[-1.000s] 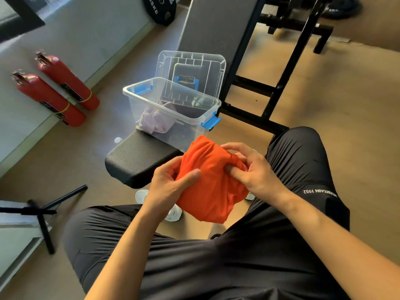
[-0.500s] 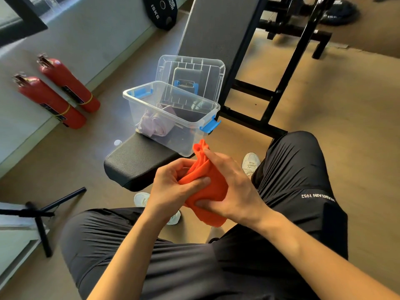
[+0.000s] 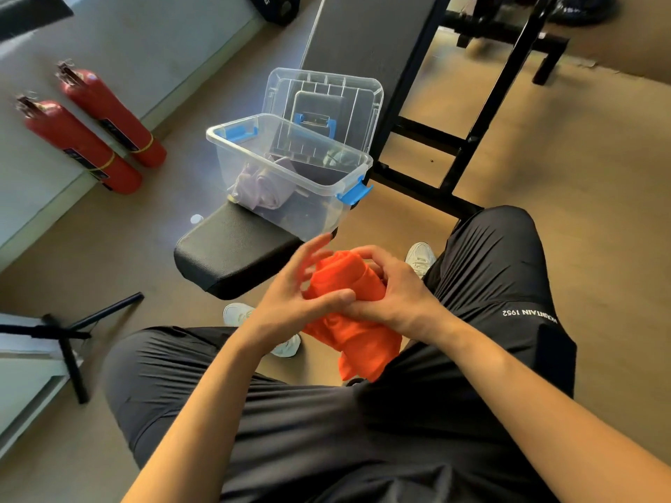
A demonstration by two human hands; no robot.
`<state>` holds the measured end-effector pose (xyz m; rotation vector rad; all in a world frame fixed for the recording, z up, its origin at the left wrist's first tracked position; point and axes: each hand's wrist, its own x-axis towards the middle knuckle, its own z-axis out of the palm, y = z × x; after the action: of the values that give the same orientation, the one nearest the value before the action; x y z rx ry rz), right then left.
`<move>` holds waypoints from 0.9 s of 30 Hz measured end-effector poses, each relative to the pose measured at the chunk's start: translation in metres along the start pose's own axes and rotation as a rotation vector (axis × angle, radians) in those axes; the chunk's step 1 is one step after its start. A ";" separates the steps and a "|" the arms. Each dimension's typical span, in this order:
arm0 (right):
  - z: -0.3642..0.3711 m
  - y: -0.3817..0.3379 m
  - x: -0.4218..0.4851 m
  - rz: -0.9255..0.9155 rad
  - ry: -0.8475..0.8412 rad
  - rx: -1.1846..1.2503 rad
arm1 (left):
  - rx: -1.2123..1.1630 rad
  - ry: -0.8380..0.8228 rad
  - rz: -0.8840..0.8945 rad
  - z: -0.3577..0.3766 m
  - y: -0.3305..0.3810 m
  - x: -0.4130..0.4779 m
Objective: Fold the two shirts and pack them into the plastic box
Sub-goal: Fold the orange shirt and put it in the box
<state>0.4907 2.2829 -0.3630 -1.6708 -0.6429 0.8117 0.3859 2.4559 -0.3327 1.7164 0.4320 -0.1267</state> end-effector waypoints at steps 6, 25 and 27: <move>-0.004 -0.003 -0.006 -0.058 -0.053 -0.102 | -0.105 0.160 -0.014 0.012 0.000 0.005; -0.045 -0.051 0.047 -0.205 -0.221 -0.552 | -0.322 0.251 -0.043 -0.011 0.024 0.042; -0.048 -0.061 0.061 -0.231 -0.149 -0.480 | -0.293 0.236 0.015 -0.024 0.030 0.055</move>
<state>0.5656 2.3156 -0.3077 -1.9245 -1.1829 0.6493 0.4436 2.4871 -0.3179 1.4490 0.5820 0.1463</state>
